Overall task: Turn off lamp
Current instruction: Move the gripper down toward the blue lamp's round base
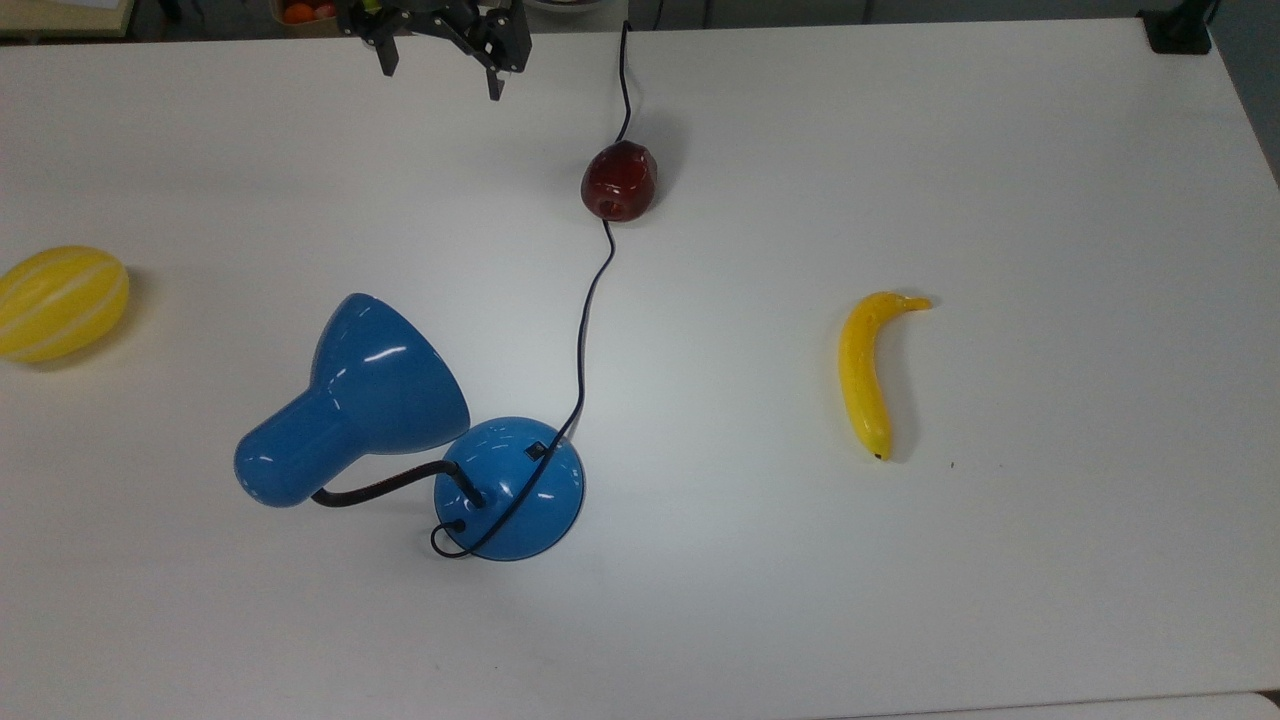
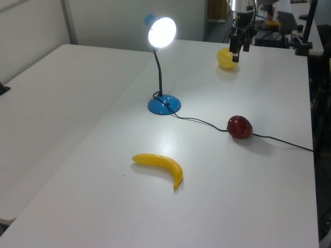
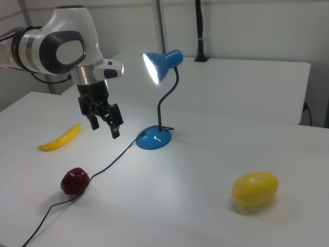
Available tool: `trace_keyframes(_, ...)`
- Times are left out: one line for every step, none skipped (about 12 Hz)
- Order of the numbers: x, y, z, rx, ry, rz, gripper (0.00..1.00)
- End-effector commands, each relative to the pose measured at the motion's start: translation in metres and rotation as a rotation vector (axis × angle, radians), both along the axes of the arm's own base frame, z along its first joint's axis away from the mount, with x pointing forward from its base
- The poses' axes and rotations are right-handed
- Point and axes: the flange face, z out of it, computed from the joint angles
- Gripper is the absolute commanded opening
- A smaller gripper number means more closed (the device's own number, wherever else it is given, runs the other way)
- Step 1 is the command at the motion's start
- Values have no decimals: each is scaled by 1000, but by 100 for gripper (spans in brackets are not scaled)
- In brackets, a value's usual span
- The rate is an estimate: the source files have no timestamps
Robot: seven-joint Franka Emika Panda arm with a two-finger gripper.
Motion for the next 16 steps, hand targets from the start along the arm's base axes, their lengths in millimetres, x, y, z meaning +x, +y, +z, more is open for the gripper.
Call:
trace_keyframes(17,5,4,16,-35,-106,100)
trace_keyframes(19,5,4,18,-46,-107,100)
trace_keyframes(22,5,4,18,-60,-106,100)
trace_keyframes(24,5,1,19,-62,-106,100)
trace_keyframes(25,5,0,19,-62,-106,92)
trace_keyframes(26,5,-2,18,-62,-104,81)
trace_keyframes(32,7,-9,19,-70,-96,49)
trace_keyframes(45,8,-13,23,-98,-98,16)
trace_keyframes(58,10,-22,37,-102,-100,0)
trace_keyframes(71,16,-33,61,-103,-103,0)
trace_keyframes(85,27,-45,71,-117,-118,0)
trace_keyframes(103,34,-60,66,-157,-197,0)
trace_keyframes(120,38,-77,74,-205,-281,0)
trace_keyframes(134,45,-92,69,-233,-325,0)
trace_keyframes(142,49,-103,57,-240,-345,0)
trace_keyframes(150,56,-118,40,-244,-359,0)
